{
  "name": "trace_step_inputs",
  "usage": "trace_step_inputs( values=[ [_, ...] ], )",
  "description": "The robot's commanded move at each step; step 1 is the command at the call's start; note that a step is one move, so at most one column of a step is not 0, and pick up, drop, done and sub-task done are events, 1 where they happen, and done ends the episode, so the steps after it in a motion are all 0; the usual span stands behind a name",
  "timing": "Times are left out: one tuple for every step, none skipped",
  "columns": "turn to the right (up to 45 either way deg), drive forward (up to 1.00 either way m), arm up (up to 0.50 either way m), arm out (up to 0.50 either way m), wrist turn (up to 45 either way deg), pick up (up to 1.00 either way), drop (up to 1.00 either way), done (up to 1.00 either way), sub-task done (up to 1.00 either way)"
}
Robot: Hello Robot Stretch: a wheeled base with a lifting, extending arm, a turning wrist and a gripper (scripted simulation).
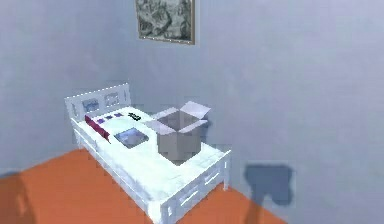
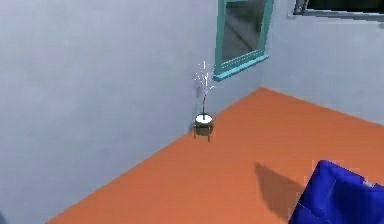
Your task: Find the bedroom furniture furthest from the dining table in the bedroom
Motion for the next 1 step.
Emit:
trace_step_inputs(
  values=[
    [-15.0,0.0,0.0,0.0,0.0,0.0,0.0,0.0,0.0]
  ],
)
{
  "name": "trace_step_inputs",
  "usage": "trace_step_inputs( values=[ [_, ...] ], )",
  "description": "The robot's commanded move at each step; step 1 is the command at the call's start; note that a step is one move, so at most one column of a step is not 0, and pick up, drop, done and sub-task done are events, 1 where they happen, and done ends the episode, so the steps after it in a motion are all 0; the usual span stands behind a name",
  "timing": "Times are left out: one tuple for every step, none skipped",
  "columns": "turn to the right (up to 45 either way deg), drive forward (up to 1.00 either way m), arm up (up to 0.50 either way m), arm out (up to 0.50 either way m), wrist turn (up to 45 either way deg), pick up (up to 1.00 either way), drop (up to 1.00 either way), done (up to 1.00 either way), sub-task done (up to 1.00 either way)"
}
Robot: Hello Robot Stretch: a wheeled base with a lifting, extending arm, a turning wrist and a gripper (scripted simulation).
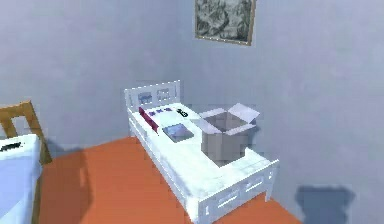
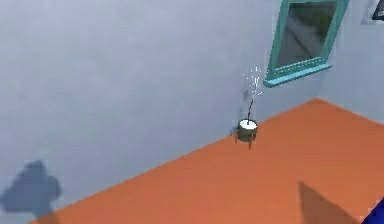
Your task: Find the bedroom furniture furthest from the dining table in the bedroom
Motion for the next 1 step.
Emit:
trace_step_inputs(
  values=[
    [0.0,0.0,0.0,0.0,0.0,0.0,0.0,1.0,0.0]
  ],
)
